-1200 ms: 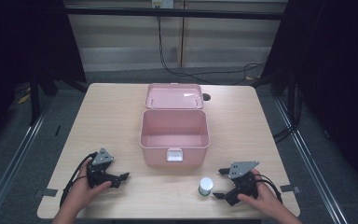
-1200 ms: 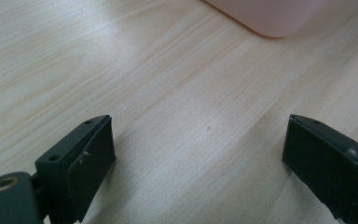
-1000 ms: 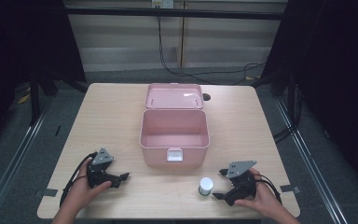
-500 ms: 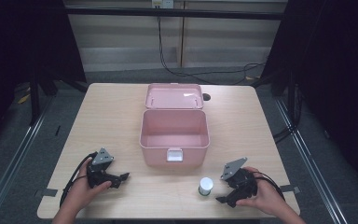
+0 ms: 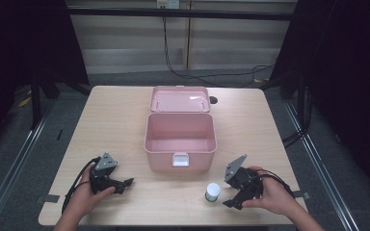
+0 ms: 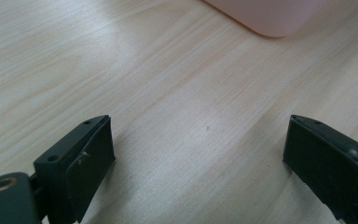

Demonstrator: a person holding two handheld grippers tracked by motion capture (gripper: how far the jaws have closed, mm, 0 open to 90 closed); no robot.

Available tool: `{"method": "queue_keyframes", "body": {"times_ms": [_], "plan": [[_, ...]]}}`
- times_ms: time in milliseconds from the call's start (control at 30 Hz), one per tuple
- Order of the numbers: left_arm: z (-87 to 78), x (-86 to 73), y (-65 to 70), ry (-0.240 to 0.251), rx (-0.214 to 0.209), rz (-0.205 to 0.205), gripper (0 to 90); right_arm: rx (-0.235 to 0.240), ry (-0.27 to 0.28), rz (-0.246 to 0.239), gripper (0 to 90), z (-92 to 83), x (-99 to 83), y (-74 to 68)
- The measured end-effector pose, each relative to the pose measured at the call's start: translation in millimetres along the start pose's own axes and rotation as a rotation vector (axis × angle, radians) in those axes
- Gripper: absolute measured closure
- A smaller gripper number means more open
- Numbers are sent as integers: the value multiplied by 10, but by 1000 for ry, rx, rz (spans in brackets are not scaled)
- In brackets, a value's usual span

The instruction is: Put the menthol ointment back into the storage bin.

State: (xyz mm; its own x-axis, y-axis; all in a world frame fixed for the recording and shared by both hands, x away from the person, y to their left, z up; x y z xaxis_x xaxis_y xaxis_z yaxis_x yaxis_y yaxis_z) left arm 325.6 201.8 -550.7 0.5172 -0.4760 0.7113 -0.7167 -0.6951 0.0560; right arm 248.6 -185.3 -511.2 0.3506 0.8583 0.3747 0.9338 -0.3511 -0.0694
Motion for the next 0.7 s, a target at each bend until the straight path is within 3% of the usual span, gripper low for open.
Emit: {"method": "queue_keyframes", "body": {"times_ms": [267, 700], "plan": [[0, 0, 0, 0, 0, 0, 80, 25, -36, -37, 261, 3, 118, -52], [0, 0, -1, -1, 0, 1, 81, 44, -41, -38, 306, -15, 269, -48]]}}
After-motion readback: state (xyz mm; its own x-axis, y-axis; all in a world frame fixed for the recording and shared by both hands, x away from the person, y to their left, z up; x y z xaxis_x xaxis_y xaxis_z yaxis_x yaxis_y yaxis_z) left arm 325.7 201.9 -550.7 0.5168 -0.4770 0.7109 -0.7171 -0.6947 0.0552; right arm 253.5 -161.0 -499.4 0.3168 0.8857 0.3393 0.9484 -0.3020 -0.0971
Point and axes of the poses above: each handheld gripper's, and its own axes: z roughly forward along the jaws, x roughly out of its top, y roughly to its right, the point moved 6 cm from there along z, roughly forward along the jaws, and after that the axes turned 3 degrees about -z, right-handed, at the moved point
